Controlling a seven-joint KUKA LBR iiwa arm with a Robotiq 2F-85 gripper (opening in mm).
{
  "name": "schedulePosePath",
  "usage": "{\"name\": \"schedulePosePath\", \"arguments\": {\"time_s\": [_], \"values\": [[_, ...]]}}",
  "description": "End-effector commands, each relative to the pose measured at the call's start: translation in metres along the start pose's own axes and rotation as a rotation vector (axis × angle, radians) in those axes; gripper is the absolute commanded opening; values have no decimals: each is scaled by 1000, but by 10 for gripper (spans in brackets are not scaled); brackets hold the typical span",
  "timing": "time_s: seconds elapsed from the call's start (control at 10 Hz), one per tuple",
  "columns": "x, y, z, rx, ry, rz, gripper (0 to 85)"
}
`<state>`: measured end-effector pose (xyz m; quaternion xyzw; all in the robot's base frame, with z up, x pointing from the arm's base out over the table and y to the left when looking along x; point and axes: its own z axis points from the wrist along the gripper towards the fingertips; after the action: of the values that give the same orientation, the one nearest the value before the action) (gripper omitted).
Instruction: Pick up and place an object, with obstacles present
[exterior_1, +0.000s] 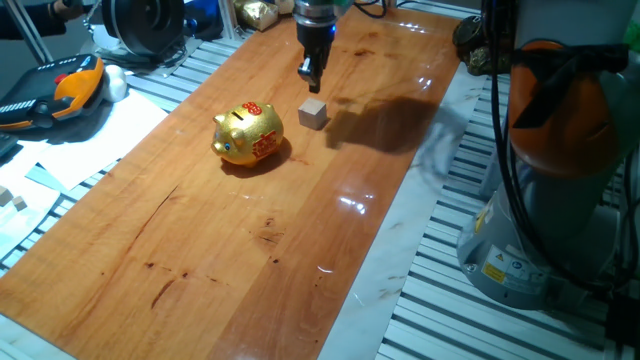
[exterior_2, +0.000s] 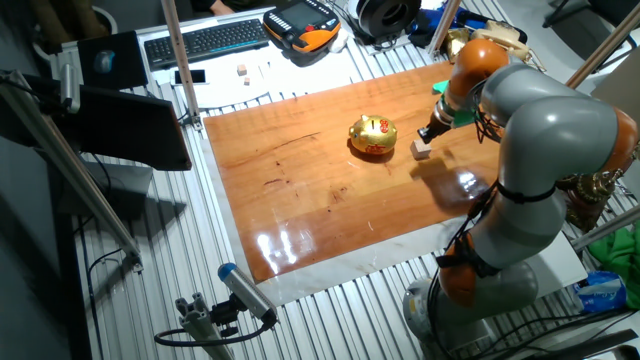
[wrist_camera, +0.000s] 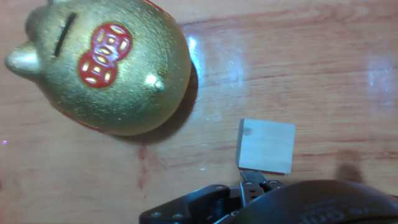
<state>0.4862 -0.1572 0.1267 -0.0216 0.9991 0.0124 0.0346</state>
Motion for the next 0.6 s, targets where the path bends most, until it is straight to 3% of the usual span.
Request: {"name": "schedulePosePath", "arguments": {"time_s": [0.0,0.5], "values": [[2,-1,5,3,-7,6,0],[2,-4,8,-7,-7,10,0]]}}
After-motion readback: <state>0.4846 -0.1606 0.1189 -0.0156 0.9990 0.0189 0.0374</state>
